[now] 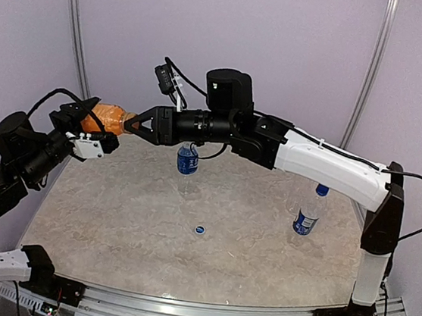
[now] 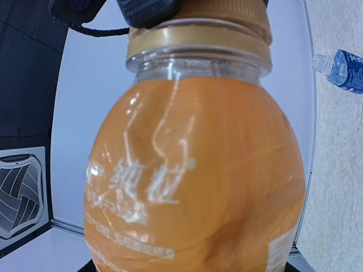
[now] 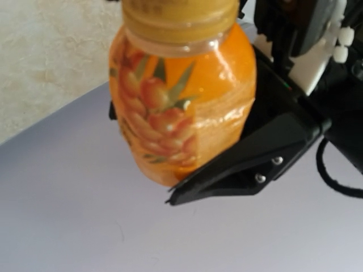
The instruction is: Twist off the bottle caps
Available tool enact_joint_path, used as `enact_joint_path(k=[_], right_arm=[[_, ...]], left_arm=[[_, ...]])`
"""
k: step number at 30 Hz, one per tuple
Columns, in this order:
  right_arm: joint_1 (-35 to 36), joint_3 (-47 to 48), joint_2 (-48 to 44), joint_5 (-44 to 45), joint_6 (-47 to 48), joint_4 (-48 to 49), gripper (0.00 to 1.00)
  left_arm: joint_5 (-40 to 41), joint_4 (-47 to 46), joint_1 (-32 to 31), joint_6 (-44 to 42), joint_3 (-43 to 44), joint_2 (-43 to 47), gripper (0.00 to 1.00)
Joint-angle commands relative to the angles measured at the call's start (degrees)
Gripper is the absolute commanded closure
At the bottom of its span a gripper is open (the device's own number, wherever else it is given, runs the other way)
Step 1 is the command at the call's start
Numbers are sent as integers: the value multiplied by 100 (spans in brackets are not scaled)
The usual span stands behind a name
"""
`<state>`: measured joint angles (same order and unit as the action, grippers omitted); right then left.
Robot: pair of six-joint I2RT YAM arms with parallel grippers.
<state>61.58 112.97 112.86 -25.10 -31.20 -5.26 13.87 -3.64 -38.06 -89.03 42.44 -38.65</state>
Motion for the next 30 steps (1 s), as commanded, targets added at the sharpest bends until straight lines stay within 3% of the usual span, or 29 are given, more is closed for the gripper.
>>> enact_joint_path(k=[1,5,8,11,15,19,23,30], right_arm=[[-40,140,112,-82,208,-57,100],[157,216,2,294,1711,-666,100],[671,-44,-309,950,3762,-1238,100],[1262,-952,-745,1683,5924,-1173,100],[1975,-1894,-1044,3307,8423,-680,100],[2319,-2205,-1099,4524,9562,-140,100],[2419,-2362,-1149,4807,10031,288,100],[2408,-2497,-1194,4768,9813,508,100]], left_arm=[[-105,426,-99,347,75,93,64],[-823,3252,-140,2217,1028,298,65],[-2032,5336,-140,3569,1840,261,67],[-2914,6413,-140,4087,2196,133,69],[-3402,6975,-140,4350,2269,39,69],[-3458,7046,-140,4359,2228,7,70],[-3432,6987,-137,4400,2209,7,70],[-3239,6857,-131,4394,2102,71,70]])
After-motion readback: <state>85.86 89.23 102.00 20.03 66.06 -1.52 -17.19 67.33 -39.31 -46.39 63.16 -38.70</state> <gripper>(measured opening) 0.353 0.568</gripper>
